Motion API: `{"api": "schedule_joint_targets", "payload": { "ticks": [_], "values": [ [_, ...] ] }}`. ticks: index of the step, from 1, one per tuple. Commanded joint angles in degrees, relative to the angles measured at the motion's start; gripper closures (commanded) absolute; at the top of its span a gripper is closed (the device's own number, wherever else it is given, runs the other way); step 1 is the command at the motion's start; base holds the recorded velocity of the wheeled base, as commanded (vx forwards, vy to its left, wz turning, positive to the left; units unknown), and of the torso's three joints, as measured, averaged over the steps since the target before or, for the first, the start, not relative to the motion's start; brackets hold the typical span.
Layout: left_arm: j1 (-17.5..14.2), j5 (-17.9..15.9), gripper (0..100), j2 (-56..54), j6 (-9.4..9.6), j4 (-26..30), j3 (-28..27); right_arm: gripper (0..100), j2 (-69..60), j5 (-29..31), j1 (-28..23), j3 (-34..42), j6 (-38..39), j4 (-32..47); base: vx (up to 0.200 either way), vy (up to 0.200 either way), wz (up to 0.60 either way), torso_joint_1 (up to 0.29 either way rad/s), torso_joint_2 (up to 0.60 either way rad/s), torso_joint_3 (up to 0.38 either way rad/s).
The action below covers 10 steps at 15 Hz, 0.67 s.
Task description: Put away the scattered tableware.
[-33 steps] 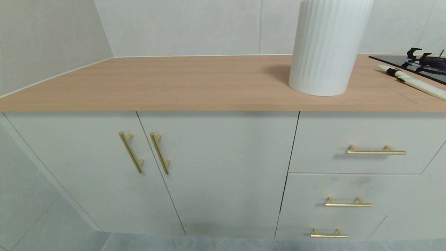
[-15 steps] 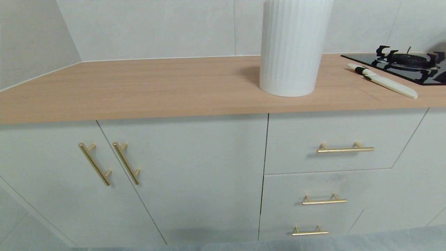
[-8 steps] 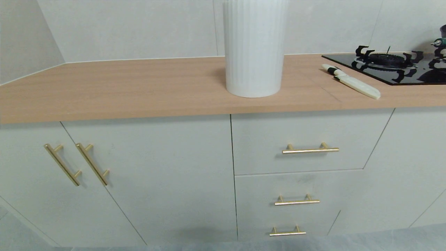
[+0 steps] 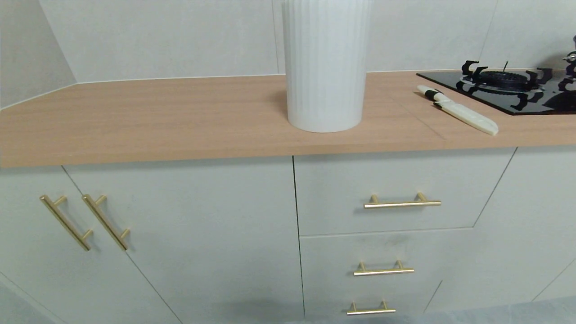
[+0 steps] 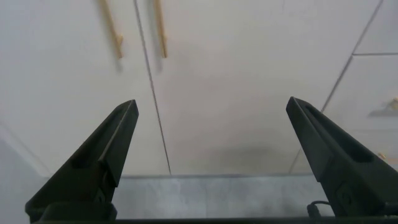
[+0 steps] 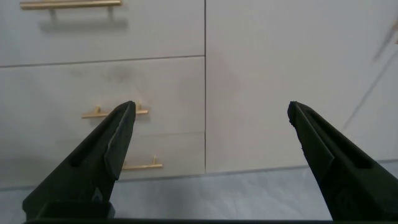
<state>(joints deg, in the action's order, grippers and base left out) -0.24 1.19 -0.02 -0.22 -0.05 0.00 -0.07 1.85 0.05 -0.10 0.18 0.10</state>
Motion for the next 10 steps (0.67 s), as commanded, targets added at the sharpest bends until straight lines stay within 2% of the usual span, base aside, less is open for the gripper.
{"api": "schedule_joint_targets", "payload": {
  "ticks": [1,2,10],
  "values": [
    [0.0,0.0,0,0.0,-0.04,0.0,0.0,0,0.1,0.0,0.0,0.0,0.0,0.0,0.2,0.0,0.0,0.007,0.0,0.002],
    [0.1,0.0,0,0.0,-0.04,0.0,0.0,0,0.1,0.1,0.0,0.0,0.0,0.0,0.2,0.0,0.0,0.002,-0.01,0.002],
    [0.1,0.0,0,0.0,-0.04,0.0,0.0,0,0.1,0.0,0.0,0.0,-0.3,0.1,0.0,0.0,0.0,0.0,0.0,0.0]
  ]
}}
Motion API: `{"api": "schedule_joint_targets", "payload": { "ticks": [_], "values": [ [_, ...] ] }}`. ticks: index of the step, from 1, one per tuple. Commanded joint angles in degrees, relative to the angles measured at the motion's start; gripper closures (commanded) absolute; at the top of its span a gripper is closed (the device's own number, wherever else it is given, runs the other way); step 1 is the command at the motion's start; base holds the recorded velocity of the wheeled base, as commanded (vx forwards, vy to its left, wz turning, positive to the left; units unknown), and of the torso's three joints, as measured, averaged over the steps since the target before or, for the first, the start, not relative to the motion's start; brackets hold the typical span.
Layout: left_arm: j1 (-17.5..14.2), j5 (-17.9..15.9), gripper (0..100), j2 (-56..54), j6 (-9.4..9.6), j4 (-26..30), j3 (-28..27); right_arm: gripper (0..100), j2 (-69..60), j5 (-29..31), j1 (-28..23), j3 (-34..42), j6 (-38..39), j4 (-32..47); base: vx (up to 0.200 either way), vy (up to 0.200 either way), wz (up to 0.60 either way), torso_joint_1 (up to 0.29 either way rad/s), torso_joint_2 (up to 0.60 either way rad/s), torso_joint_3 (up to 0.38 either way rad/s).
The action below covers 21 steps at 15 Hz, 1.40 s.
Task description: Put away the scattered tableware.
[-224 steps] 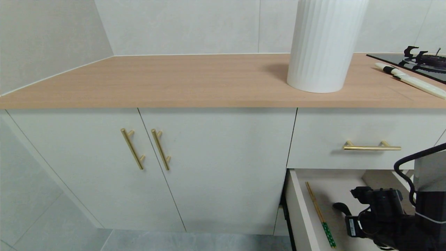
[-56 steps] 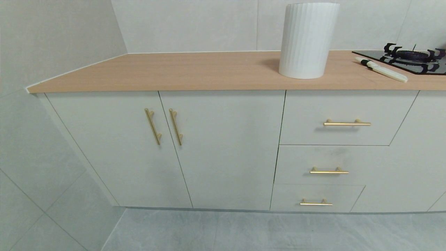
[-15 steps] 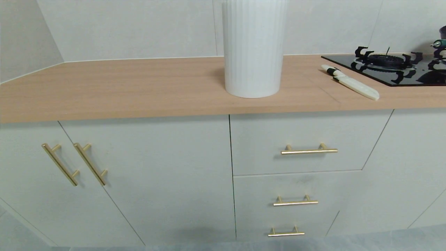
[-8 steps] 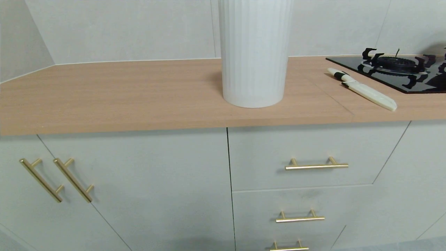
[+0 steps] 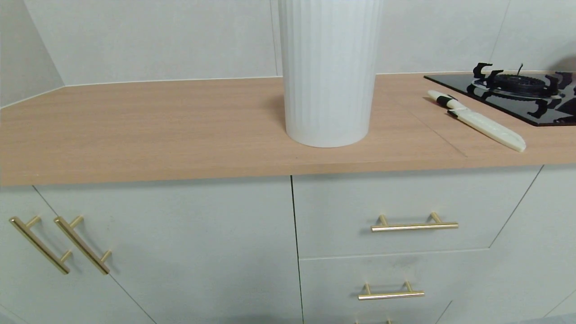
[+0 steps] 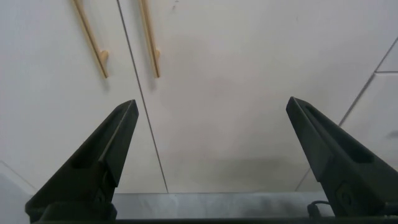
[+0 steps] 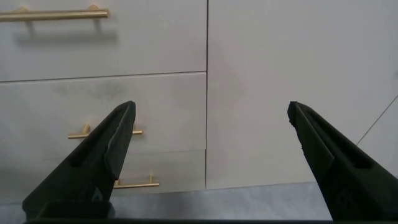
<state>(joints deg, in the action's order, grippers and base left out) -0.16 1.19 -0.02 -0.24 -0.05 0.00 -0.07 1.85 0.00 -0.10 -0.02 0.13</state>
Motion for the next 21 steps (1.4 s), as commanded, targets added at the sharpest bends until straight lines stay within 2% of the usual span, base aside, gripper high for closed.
{"api": "schedule_joint_targets", "payload": {
  "ticks": [1,4,8,21],
  "values": [
    [0.0,0.0,0,0.0,-0.02,0.0,0.0,0,0.1,0.0,0.0,0.0,-0.1,0.0,0.0,0.0,0.0,0.036,-0.19,-0.134],
    [0.0,0.0,0,0.0,-0.02,0.0,0.0,0,0.1,0.0,0.0,0.0,-0.1,0.0,0.0,0.0,0.0,0.084,-0.22,-0.284],
    [0.0,0.0,0,0.0,-0.02,0.0,0.0,0,0.1,0.0,0.0,0.0,-0.1,0.0,0.0,0.0,0.0,0.129,-0.53,-0.306],
    [0.0,0.0,0,0.0,-0.02,0.0,0.0,0,0.1,0.0,0.0,0.0,-0.1,0.0,0.0,0.0,0.0,0.191,-0.48,-0.295]
  ]
}}
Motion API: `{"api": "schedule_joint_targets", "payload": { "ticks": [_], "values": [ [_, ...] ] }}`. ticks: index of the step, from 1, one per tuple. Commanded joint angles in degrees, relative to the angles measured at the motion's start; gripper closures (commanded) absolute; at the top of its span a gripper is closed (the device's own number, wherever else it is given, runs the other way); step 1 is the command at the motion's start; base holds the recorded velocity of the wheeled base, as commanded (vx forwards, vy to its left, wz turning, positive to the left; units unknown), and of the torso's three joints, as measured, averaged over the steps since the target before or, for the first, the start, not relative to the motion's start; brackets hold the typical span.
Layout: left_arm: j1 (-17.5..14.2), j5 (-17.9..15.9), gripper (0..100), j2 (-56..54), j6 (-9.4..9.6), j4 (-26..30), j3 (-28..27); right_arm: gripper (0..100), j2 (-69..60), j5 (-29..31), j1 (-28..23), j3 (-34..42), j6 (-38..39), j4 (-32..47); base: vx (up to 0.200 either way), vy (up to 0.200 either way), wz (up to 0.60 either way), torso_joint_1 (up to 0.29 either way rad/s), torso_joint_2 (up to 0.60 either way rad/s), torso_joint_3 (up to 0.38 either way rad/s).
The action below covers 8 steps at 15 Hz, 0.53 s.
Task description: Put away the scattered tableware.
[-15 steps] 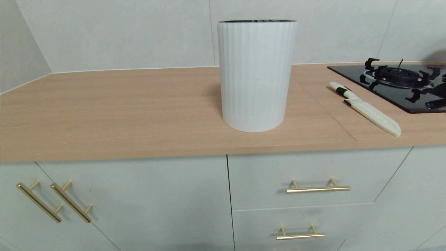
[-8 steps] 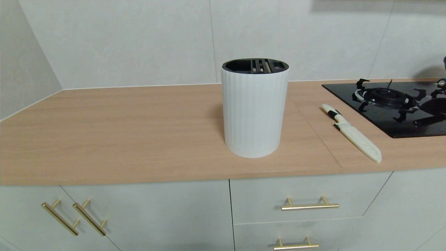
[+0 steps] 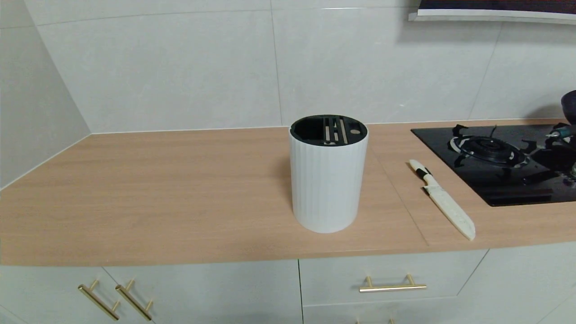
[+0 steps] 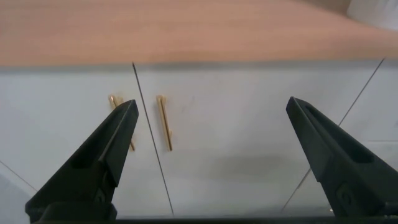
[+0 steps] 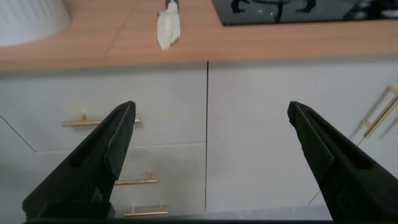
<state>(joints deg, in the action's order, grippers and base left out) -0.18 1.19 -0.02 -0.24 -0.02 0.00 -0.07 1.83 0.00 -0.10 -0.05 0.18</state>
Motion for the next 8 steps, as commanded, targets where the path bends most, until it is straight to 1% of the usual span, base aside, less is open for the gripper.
{"api": "schedule_joint_targets", "payload": {
  "ticks": [1,4,8],
  "values": [
    [0.0,0.0,0,0.0,-0.02,-0.1,0.0,0,0.1,0.0,0.0,0.0,0.0,0.0,0.0,0.0,0.0,0.227,-0.51,-0.281],
    [0.0,0.0,0,0.0,-0.02,-0.1,0.0,0,0.1,0.0,0.0,0.0,0.0,0.0,0.0,0.0,0.0,0.23,-0.52,-0.289],
    [-0.1,0.0,0,0.0,-0.02,-0.1,0.0,0,0.1,0.0,0.0,0.0,0.0,0.0,0.0,0.0,0.0,0.264,-0.56,-0.301]
  ]
}}
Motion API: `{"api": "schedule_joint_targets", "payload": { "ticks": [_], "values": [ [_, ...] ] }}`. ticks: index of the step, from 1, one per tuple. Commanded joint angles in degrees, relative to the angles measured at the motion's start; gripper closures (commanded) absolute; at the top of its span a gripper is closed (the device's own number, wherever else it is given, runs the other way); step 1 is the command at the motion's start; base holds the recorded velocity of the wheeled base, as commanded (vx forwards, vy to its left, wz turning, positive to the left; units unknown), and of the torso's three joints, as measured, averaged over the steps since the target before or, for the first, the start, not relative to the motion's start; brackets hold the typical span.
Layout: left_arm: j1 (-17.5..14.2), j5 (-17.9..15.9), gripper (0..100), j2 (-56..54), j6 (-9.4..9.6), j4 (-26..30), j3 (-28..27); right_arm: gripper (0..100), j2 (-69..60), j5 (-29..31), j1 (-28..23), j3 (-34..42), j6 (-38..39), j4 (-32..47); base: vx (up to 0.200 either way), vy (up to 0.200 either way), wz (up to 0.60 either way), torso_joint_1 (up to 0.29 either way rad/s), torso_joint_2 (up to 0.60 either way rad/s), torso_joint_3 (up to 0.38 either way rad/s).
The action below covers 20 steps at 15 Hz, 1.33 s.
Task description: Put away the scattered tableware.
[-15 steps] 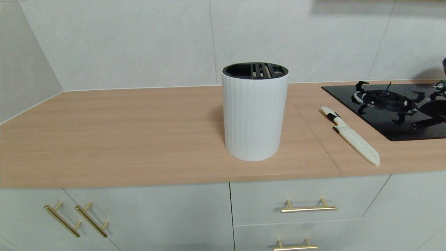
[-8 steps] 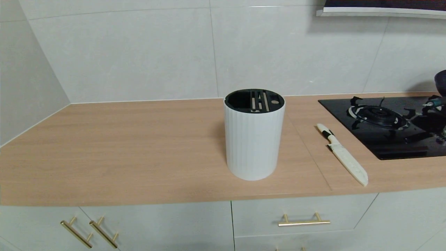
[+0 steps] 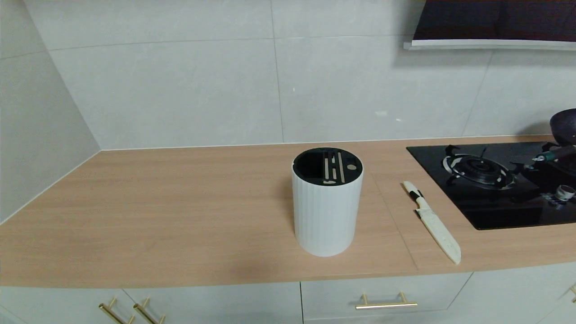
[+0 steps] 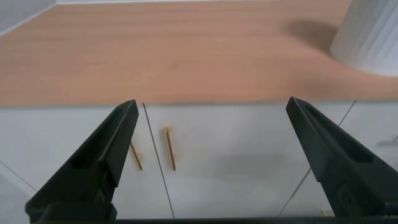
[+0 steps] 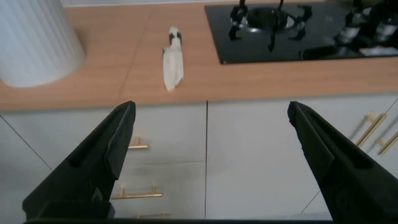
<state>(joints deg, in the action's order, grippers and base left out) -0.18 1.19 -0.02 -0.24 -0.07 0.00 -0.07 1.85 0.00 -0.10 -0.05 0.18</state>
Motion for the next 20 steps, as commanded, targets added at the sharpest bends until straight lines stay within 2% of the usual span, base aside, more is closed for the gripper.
{"api": "schedule_joint_targets", "payload": {
  "ticks": [1,9,20],
  "values": [
    [0.0,0.0,0,0.0,-0.02,0.0,0.0,0,0.1,0.0,0.0,0.0,0.0,0.0,0.0,0.0,0.0,0.271,-0.57,-0.315],
    [0.0,0.0,0,0.0,-0.02,0.0,0.0,0,0.1,0.1,0.0,0.0,0.1,-0.1,0.0,0.0,0.0,0.229,-0.49,-0.256],
    [0.0,0.0,0,0.0,-0.02,0.0,0.0,0,0.1,-0.2,0.0,-0.1,-1.2,-0.2,0.0,0.0,0.0,0.003,-0.01,-0.003]
  ]
}}
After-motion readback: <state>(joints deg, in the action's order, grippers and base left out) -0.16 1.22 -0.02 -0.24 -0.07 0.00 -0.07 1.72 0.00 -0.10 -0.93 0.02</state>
